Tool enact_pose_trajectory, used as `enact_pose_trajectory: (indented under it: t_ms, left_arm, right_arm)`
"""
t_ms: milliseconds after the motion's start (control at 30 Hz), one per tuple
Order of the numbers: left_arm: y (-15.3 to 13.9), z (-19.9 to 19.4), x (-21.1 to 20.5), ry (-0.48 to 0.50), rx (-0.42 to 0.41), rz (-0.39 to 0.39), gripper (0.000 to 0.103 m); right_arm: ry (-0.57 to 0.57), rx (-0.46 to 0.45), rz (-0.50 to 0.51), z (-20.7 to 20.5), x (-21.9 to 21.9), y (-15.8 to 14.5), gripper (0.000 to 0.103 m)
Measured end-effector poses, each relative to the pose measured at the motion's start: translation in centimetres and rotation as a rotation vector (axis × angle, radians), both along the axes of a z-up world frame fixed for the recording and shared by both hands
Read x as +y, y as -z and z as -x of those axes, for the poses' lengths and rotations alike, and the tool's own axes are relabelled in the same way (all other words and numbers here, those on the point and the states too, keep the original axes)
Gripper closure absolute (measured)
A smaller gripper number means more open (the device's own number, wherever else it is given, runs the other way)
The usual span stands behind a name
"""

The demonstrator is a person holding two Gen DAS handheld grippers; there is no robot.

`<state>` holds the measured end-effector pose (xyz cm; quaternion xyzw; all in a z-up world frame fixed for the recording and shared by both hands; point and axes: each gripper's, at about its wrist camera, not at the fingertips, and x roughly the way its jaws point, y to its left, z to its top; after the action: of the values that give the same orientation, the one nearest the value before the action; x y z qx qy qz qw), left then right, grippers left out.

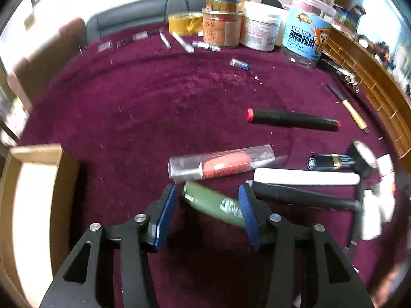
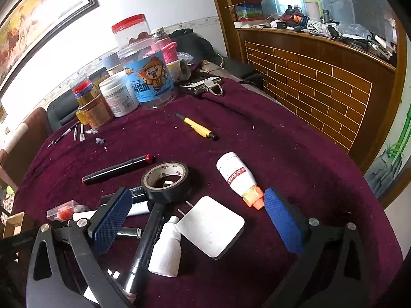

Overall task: Organize rigid objects
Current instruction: 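Reach the left tool to the green lighter and close on it, then lift the green lighter off the table with the left tool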

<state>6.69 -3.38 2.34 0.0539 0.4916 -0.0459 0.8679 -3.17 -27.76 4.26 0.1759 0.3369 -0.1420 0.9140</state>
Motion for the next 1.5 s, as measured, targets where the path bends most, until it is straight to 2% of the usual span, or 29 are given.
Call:
enact_pose_trajectory:
  t_ms: [67, 200, 333, 467, 533, 600, 700, 867, 900, 933, 1033, 1100, 1133, 1300, 1400, 1500]
  left_arm:
    - [0.7, -0.4, -0.4, 0.005, -0.004, -0.021, 0.05]
    - [0.5, 0.7, -0.8, 0.095, -0.035, -0.078, 0.051]
    - [0.4, 3.4, -0.5, 0.22, -0.009, -0.123, 0.053]
    - [0.3, 5.7, 0.2, 0.31, 0.035, -0.112, 0.054]
    - [-0.1, 6.2, 1.1, 0.297, 0.055, -0.047, 0.054]
    - [-0.8, 6.2, 1.6, 0.27, 0.025, 0.005, 0.054]
    - [-1.1, 5.2, 1.0, 0.235, -0.01, -0.008, 0.053]
    - [1.0, 1.8, 0.0, 0.157, 0.033, 0.024, 0.054]
    - [0.8, 1.8, -0.2, 0.153, 0.006, 0.026, 0.066]
    - [0.7, 1.8, -0.5, 0.175, 0.006, 0.034, 0.088]
    - [0.5, 3.3, -1.0, 0.206, 0.008, 0.021, 0.087]
    - [0.1, 4.7, -0.7, 0.219, -0.019, 0.014, 0.087]
    - [-0.4, 5.4, -0.1, 0.212, -0.026, 0.034, 0.087]
    - [-5.5, 10.0, 5.7, 0.186, -0.1, 0.251, 0.087]
    - [-9.4, 14.4, 10.2, 0.18, -0.194, 0.363, 0.086]
    - [-12.6, 17.9, 14.3, 0.177, -0.26, 0.433, 0.086]
  right_arm:
    - [-0.001, -0.002, 0.002, 0.0, 0.1, 0.0, 0.0]
    - [0.005, 0.001, -0.009, 0.0, -0.2, 0.0, 0.0]
    - [0.005, 0.009, -0.019, -0.1, -0.3, 0.2, 0.0]
    - [0.001, 0.013, -0.018, -0.2, -0.2, 0.2, 0.0]
    - [0.002, 0.016, -0.016, -0.2, -0.2, 0.3, 0.0]
    - [0.003, 0.02, -0.02, -0.3, -0.3, 0.4, 0.0]
    - [0.005, 0.023, -0.019, -0.3, -0.3, 0.5, 0.0]
    - [0.01, 0.029, -0.009, -0.4, -0.3, 0.6, 0.0]
    - [0.009, 0.028, -0.006, -0.4, -0.3, 0.6, 0.0]
    - [0.01, 0.027, 0.0, -0.4, -0.3, 0.6, 0.0]
    - [0.013, 0.032, 0.023, -0.6, -0.1, 0.7, 0.0]
    - [0.007, 0.04, 0.039, -0.8, 0.1, 0.8, 0.0]
    - [0.005, 0.043, 0.051, -0.9, 0.3, 0.8, 0.0]
    - [0.037, 0.003, 0.183, -0.4, 1.3, 0.1, 0.0]
    - [0.064, -0.024, 0.297, -0.2, 2.3, -0.4, 0.0]
    - [0.07, -0.053, 0.38, 0.5, 3.4, -1.2, 0.001]
